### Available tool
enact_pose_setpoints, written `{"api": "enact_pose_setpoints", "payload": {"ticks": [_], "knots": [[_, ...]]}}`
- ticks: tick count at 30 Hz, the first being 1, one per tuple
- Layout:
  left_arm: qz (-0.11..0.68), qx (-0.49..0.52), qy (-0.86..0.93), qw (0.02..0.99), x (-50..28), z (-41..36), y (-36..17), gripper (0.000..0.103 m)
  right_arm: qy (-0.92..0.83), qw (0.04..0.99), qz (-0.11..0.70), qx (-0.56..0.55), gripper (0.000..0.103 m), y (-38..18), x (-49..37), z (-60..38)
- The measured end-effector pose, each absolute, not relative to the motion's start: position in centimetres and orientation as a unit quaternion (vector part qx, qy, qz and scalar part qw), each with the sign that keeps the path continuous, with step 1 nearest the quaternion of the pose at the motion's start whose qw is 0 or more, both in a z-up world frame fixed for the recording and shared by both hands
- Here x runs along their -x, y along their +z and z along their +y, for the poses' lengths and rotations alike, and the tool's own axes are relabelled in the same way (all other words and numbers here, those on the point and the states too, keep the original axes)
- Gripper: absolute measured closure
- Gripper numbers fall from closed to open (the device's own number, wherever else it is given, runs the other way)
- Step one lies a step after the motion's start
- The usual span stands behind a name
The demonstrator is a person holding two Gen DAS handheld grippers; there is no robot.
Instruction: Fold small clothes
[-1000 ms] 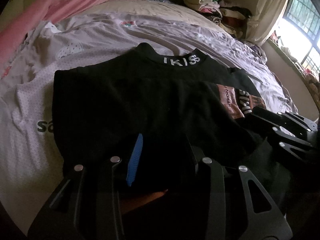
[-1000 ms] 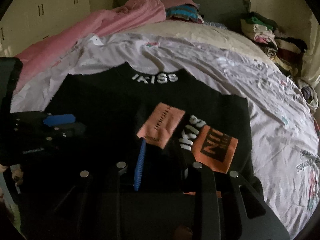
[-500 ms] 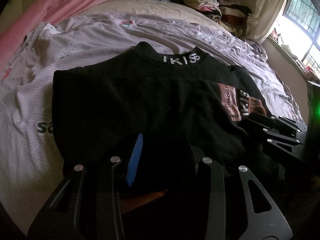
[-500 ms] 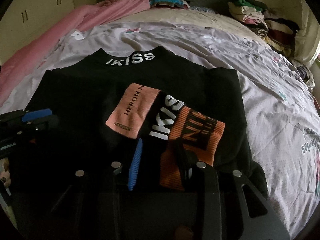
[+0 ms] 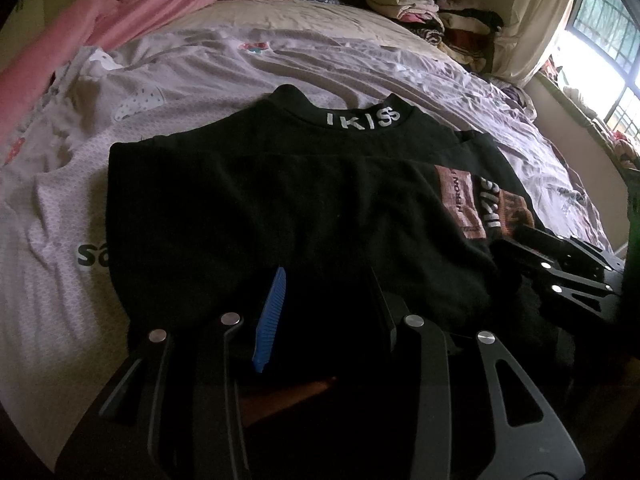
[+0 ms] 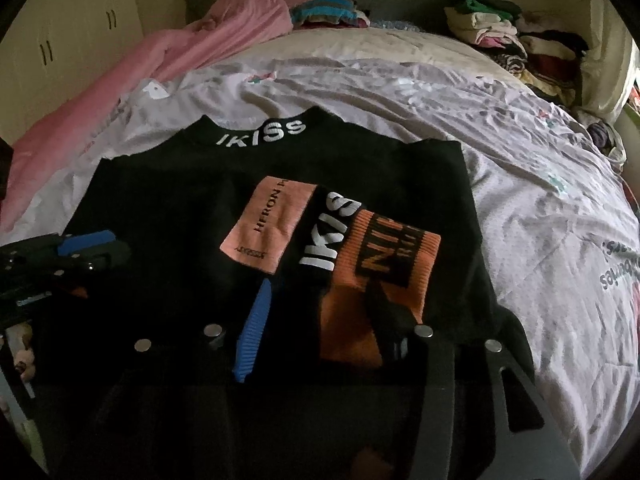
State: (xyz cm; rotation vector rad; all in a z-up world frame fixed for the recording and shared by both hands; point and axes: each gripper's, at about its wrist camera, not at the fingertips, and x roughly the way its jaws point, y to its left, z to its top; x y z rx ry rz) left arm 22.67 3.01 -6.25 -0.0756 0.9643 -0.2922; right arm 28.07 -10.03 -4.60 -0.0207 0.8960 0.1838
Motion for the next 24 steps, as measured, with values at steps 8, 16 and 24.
{"api": "enact_pose_setpoints", "payload": {"ticks": [8,16,24], "knots": [[0.462,0.037,-0.140,0.875,-22.7,3.0,-6.2,0.072,0.083,0.904,0.419,0.002,0.039,-3.8,-27.1,-10.3],[0.462,0.040,-0.141,0.875,-22.6,3.1,-6.1,0.072,0.074,0.910,0.408,-0.005,0.025,-3.1,-26.4,-10.5],[0.460,0.042,-0.140,0.876,-22.4,3.0,-5.6,0.071,0.070,0.914,0.400,-0.013,0.018,-2.5,-26.0,-10.7]]}}
